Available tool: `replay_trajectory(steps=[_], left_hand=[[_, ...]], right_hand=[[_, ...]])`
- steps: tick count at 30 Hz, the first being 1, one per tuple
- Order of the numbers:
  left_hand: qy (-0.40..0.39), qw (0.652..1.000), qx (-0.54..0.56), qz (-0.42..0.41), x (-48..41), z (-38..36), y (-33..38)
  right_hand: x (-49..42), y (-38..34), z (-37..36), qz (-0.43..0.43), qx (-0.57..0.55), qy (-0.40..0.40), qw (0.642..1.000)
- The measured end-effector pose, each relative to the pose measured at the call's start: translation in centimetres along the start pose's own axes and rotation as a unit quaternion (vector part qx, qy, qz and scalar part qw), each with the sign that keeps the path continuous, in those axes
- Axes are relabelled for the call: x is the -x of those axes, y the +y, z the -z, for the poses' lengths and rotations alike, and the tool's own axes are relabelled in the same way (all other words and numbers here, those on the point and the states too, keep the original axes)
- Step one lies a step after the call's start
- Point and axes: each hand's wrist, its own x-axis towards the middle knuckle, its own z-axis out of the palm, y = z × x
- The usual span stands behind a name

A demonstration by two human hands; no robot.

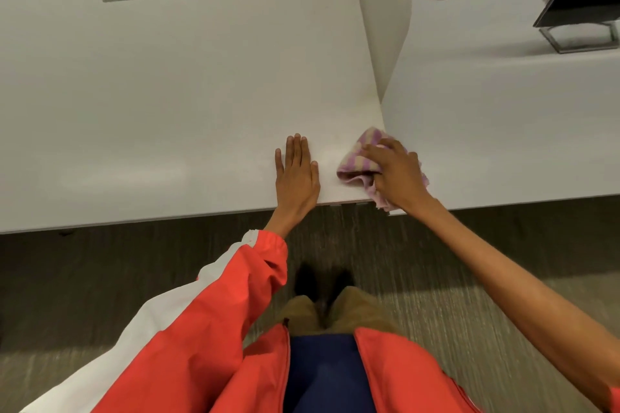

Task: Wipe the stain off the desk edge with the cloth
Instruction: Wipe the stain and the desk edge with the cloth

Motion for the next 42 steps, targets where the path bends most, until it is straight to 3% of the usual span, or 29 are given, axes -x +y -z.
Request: replay_trajectory(steps=[4, 9, 13, 20, 27, 31, 37, 42], left_hand=[[-0.003, 0.999, 0.043, -0.021, -0.4, 0.2, 0.7], [0.005, 0.996, 0.089, -0.02, -1.0, 0.4, 3.3], [0.009, 0.999, 0.043, 0.002, -1.7, -0.1, 4.7], [0.035, 0.996, 0.0, 0.079, -1.1, -0.3, 6.8], [-0.003, 0.996, -0.038, 0.08, -0.9, -1.0, 9.8], [-0.033, 0.995, -0.052, 0.078, -1.0, -1.7, 11.0], [-0.043, 0.994, -0.057, 0.077, -0.8, -2.3, 11.2], [-0.043, 0.994, -0.048, 0.083, -1.0, -2.0, 11.3]], right_hand=[[0.8, 1.9, -0.5, 0.027, -0.006, -0.029, 0.999], [-7.2, 2.4, 0.7, 0.044, 0.006, -0.002, 0.999], [-12.0, 3.5, 2.3, 0.081, -0.018, -0.032, 0.996], [-11.3, 11.1, 4.8, 0.105, -0.274, 0.003, 0.956], [-9.7, 16.0, 3.2, 0.14, -0.304, -0.036, 0.942], [-9.3, 17.2, 1.1, 0.142, -0.302, -0.065, 0.94], [-9.4, 16.1, -1.0, 0.138, -0.381, -0.09, 0.91], [-7.5, 14.3, -1.9, 0.05, -0.475, -0.091, 0.874]])
